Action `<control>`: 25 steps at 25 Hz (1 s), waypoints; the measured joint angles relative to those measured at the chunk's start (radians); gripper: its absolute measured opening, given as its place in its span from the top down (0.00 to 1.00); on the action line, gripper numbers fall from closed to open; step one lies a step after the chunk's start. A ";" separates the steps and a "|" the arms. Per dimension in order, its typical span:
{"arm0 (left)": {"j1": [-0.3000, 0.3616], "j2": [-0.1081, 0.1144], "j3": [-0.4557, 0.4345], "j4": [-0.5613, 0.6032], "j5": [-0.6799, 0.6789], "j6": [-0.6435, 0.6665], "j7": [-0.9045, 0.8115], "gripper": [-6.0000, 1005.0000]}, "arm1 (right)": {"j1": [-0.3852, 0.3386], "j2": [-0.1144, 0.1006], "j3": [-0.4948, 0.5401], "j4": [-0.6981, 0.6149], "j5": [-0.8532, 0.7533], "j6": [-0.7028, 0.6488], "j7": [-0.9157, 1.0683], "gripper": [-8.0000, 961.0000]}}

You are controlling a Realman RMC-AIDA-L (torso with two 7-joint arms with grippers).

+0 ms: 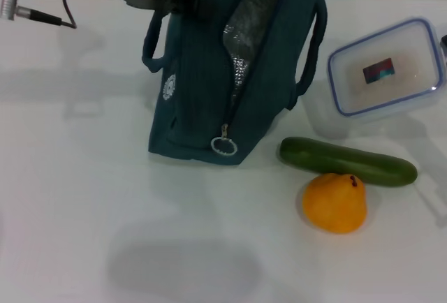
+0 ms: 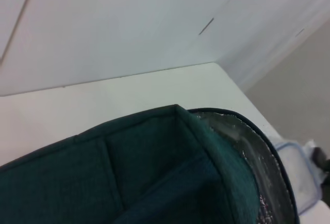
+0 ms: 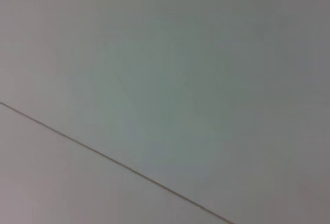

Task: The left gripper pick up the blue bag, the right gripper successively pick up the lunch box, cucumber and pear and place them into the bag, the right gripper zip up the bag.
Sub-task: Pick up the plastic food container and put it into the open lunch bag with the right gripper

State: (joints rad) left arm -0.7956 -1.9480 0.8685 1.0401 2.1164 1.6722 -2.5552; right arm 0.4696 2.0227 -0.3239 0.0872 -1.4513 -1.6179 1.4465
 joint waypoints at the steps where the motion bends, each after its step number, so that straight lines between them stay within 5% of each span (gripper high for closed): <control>1: 0.000 0.000 0.000 0.000 0.006 -0.001 0.001 0.95 | 0.001 0.000 0.001 0.000 0.000 -0.009 0.000 0.88; 25: -0.056 -0.015 0.053 0.203 0.247 -0.039 -0.091 0.95 | 0.032 0.002 0.028 -0.020 0.029 -0.199 0.000 0.87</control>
State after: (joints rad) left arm -0.8519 -1.9634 0.9212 1.2426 2.3636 1.6336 -2.6467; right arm 0.5019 2.0247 -0.2960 0.0674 -1.4221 -1.8173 1.4465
